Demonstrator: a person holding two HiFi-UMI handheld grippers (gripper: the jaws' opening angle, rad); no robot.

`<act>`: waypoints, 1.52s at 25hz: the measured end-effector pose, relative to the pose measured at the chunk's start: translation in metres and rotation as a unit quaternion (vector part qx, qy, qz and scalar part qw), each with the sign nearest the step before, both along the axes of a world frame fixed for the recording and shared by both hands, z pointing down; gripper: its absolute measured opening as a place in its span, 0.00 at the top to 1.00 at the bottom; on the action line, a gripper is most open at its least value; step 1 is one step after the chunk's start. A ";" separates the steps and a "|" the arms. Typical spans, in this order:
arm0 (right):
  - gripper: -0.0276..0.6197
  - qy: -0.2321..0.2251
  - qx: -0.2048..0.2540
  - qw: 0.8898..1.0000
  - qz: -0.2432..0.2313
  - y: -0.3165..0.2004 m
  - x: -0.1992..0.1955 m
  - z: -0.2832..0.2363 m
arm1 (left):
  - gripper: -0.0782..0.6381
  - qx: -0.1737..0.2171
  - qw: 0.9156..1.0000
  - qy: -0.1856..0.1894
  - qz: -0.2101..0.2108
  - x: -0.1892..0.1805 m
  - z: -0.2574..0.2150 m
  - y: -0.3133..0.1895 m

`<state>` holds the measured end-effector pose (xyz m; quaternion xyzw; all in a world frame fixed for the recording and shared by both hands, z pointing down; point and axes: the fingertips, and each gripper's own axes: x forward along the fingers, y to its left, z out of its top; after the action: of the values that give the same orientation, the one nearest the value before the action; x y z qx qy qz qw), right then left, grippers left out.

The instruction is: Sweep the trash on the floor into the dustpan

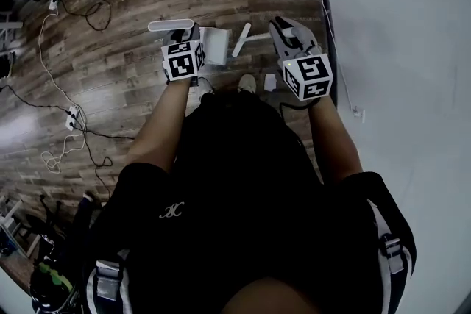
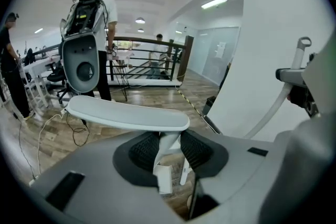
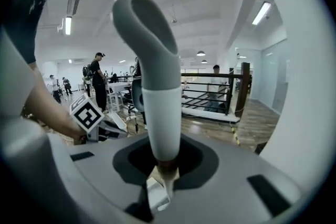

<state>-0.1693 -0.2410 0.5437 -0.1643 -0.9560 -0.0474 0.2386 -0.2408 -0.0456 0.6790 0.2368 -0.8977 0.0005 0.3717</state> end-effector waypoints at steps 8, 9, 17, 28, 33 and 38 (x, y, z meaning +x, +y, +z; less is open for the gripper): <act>0.85 0.040 0.086 0.989 0.110 -0.067 0.089 0.002 | 0.71 0.016 0.998 0.013 0.058 -0.004 0.001 -0.014; 0.85 0.047 0.093 0.987 0.125 -0.076 0.098 0.003 | 0.71 0.015 0.998 0.013 0.066 -0.004 0.000 -0.017; 0.85 0.106 0.138 0.960 0.220 -0.120 0.178 0.018 | 0.70 0.014 0.993 0.027 0.115 0.000 -0.002 -0.036; 0.85 0.155 0.105 0.967 0.173 -0.107 0.159 0.094 | 0.70 0.005 0.977 0.020 0.214 0.041 -0.008 -0.066; 0.85 0.119 0.060 0.982 0.136 -0.065 0.105 0.087 | 0.70 -0.001 0.978 0.020 0.207 0.048 -0.003 -0.068; 0.85 0.090 0.017 0.991 0.098 -0.017 0.057 0.068 | 0.70 0.001 0.978 0.019 0.207 0.048 -0.005 -0.067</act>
<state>-0.1125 -0.2579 0.6118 -0.0692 -0.9411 -0.0251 0.3300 -0.1928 -0.1121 0.6736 0.4180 -0.8219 0.0716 0.3804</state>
